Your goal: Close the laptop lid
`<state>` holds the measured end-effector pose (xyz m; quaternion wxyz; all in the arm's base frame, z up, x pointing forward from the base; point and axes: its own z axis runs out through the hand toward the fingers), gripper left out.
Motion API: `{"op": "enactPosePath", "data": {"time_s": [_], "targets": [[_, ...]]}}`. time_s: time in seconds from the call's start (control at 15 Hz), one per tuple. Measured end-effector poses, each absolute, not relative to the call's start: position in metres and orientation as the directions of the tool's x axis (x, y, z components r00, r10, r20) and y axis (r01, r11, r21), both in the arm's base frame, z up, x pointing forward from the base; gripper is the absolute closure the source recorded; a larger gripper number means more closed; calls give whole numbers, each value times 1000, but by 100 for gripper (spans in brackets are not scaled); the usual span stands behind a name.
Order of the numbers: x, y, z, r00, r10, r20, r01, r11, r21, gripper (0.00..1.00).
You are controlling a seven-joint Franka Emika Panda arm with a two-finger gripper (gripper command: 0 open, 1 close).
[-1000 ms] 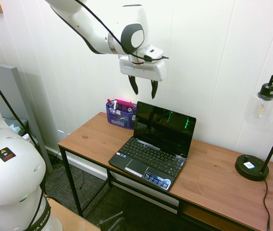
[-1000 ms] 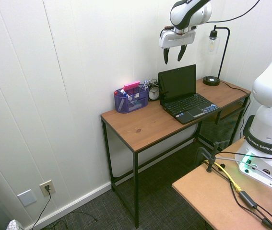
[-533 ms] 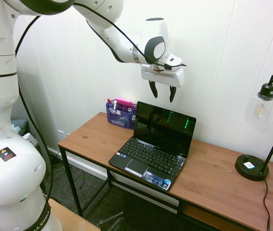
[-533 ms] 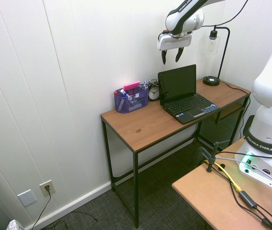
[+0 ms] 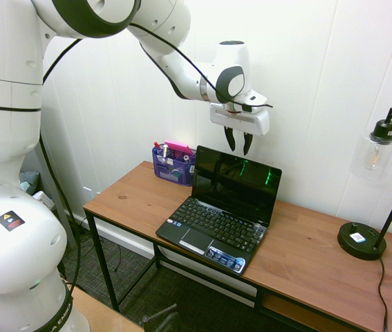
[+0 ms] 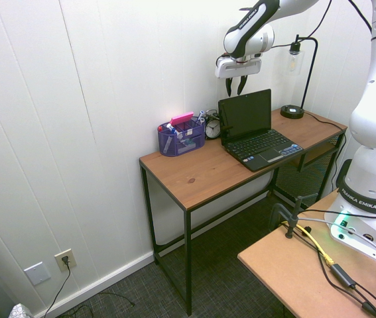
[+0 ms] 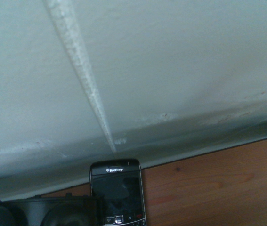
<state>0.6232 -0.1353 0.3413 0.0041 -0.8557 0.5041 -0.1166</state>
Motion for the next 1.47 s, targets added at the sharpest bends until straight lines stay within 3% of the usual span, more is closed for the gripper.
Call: {"op": "enactPosePath", "data": {"time_s": [0.93,1.47], "targets": [[616,-144,324,443,-885,140,-887,-456,-71,100],[572,-138,333,444,-890,103,-892,-450,-47,100]]}}
